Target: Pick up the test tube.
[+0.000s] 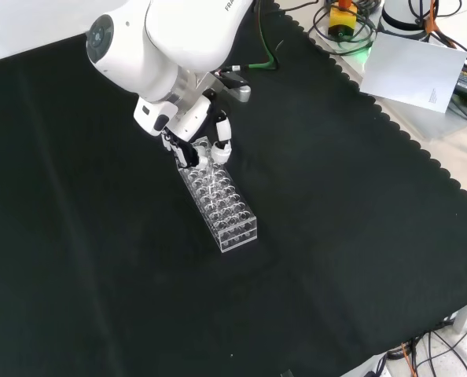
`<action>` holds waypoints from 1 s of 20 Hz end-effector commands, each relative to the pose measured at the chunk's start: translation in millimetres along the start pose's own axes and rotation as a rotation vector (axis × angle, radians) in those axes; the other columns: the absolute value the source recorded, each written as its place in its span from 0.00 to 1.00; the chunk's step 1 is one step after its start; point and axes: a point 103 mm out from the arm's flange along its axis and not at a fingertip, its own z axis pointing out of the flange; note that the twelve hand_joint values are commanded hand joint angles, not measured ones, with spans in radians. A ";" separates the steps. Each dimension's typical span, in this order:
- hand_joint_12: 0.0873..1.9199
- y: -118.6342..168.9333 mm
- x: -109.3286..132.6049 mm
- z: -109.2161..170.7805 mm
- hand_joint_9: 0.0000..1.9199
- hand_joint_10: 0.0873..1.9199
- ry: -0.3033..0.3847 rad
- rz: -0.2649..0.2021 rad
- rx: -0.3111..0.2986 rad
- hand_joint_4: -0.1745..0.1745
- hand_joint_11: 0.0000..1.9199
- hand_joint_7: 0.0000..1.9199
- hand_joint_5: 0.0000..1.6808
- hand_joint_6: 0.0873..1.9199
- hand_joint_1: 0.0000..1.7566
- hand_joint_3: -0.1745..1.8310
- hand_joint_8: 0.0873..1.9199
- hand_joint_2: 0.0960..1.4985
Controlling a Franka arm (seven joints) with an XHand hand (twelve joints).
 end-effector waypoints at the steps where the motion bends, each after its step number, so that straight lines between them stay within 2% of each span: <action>1: 0.58 -0.1 2.2 -3.7 0.69 0.35 0.037 0.021 -0.078 0.00 0.58 0.68 0.73 0.34 0.73 0.39 0.35 0.43; 4: 0.56 -1.0 4.0 -7.5 0.66 0.28 0.036 0.018 -0.127 0.00 0.64 0.69 0.73 0.34 0.80 0.43 0.40 0.38; 6: 0.54 -1.8 3.7 -10.3 0.68 0.24 0.030 0.014 -0.155 0.00 0.67 0.70 0.75 0.33 0.81 0.45 0.39 0.35; 10: 0.52 -3.7 1.7 -14.1 0.73 0.14 0.020 0.006 -0.187 0.00 0.71 0.73 0.79 0.26 0.82 0.47 0.34 0.32; 15: 0.51 -5.8 2.3 -16.1 0.78 0.06 0.014 -0.005 -0.194 0.00 0.74 0.75 0.83 0.21 0.82 0.48 0.29 0.29; 17: 0.50 -7.1 2.8 -17.6 0.85 0.07 0.013 -0.009 -0.199 0.00 0.75 0.77 0.85 0.18 0.78 0.51 0.21 0.27; 20: 0.50 -10.0 3.0 -22.0 0.88 0.08 0.013 -0.014 -0.209 0.00 0.76 0.79 0.87 0.17 0.77 0.52 0.16 0.26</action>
